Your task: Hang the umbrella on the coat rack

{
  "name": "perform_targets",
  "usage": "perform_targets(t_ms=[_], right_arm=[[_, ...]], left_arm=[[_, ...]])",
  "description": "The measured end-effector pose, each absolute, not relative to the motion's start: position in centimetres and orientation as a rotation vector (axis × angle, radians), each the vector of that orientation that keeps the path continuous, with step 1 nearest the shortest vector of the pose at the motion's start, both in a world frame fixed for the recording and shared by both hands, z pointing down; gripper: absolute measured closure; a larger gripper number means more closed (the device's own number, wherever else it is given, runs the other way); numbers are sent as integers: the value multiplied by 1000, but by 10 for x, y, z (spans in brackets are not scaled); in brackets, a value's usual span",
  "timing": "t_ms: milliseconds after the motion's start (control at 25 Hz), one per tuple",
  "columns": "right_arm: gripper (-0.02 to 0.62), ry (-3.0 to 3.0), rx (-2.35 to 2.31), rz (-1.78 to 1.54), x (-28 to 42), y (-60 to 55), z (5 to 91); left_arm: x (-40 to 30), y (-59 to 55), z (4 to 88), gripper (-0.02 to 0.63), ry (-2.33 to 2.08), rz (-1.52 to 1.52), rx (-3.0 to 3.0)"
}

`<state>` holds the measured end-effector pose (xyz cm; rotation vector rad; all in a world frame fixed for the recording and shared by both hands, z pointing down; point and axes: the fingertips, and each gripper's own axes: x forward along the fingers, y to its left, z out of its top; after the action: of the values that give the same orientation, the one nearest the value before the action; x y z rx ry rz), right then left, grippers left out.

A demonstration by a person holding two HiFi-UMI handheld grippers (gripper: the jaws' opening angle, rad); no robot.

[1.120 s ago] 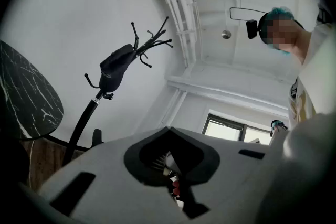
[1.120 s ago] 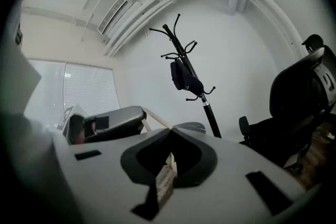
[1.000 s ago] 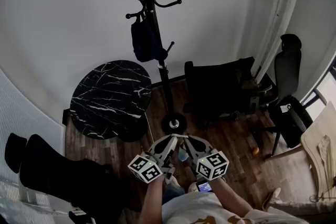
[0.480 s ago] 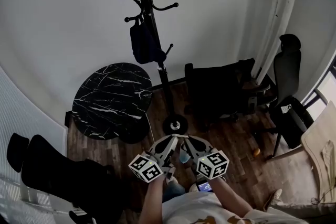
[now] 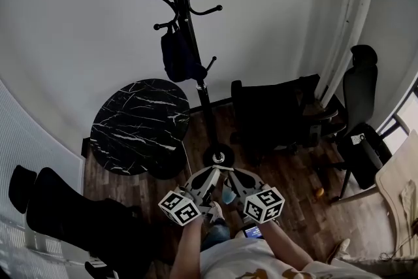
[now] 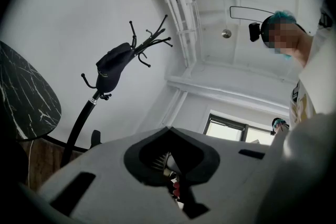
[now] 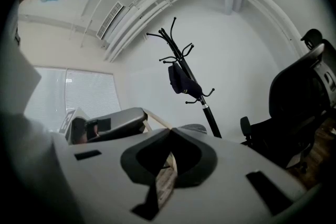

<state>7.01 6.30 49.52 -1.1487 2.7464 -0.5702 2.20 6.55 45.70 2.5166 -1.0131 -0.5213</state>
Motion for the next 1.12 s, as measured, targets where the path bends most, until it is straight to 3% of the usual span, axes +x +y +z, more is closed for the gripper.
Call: perform_targets(t_ms=[1120], right_arm=[[583, 2721, -1234, -620, 4, -152, 502]], left_arm=[[-42, -148, 463, 588, -878, -555, 2523]])
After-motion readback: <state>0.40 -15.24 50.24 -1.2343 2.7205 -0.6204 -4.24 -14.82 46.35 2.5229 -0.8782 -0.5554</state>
